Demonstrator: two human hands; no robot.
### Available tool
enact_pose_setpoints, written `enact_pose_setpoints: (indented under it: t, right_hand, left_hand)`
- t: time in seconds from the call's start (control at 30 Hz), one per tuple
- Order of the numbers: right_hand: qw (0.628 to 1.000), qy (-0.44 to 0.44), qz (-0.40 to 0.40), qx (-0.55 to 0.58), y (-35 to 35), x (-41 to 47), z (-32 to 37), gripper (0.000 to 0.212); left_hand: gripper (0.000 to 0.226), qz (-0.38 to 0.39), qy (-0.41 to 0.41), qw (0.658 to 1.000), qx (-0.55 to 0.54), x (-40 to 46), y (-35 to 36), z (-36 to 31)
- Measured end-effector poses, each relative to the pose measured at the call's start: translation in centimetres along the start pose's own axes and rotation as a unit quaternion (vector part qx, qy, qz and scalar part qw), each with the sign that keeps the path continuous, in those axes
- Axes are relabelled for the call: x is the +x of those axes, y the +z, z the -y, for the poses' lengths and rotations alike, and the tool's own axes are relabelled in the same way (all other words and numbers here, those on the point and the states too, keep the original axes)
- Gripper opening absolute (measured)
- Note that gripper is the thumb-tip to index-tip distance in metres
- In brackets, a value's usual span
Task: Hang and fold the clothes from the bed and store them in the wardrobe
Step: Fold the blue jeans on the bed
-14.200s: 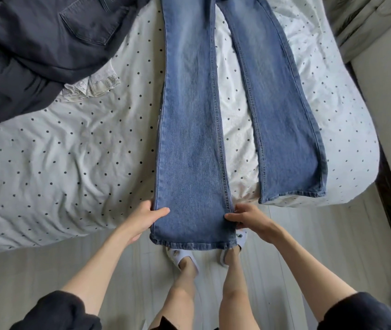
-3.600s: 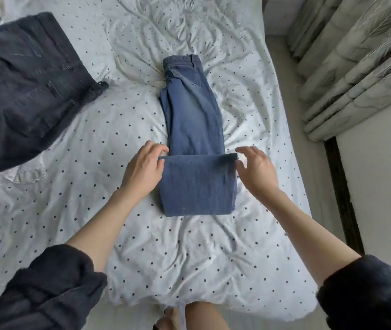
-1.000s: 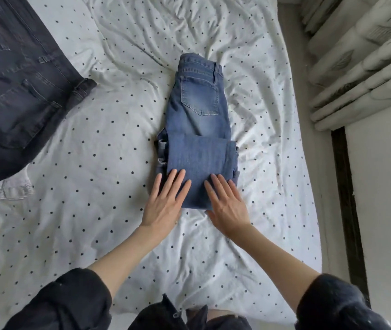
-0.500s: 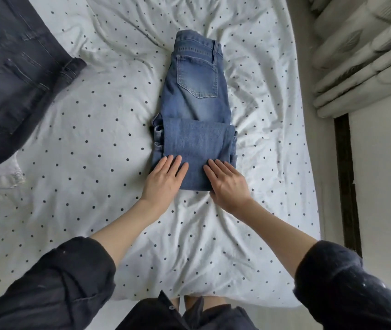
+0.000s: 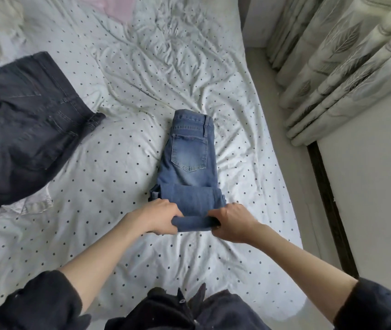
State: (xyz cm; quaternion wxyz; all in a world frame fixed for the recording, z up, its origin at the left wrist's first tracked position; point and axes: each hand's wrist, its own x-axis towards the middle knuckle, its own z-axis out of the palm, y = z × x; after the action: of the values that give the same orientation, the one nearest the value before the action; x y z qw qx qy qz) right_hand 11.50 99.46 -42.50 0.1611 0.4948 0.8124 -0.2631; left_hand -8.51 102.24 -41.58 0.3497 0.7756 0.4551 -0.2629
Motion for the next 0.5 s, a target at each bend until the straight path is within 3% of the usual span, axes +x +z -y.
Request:
enact_pose_setpoints:
  t: [0.07,0.13,0.27,0.33,0.43,0.5]
  right_hand:
    - [0.999,-0.006,0.024,0.037,-0.8,-0.9,0.0,0.008]
    - [0.997,0.008,0.046,0.067,-1.8,-0.8,-0.3,0.018]
    - [0.995,0.02,0.029,0.092,-3.4,1.5,-1.4,0.005]
    - [0.997,0.029,-0.002,0.066,-4.3,3.2,-2.2,0.009]
    - [0.995,0.062,-0.078,0.015,-6.2,6.5,-4.0,0.024]
    - [0.987,0.074,-0.144,0.019,-7.0,8.8,-5.3,0.039]
  left_hand:
    - [0.018,0.045,0.001,0.998,-0.05,-0.6,-0.9,-0.4]
    - [0.022,0.063,0.005,0.996,-0.065,-0.5,-1.7,-0.4]
    - [0.022,0.005,-0.01,0.996,-0.088,0.8,-3.6,0.8]
    - [0.003,-0.049,-0.034,0.991,-0.121,1.6,-4.8,1.9]
    - [0.033,-0.198,-0.059,0.973,-0.104,3.6,-6.0,3.3]
    - [0.043,-0.34,-0.047,0.938,-0.057,5.2,-6.0,3.5]
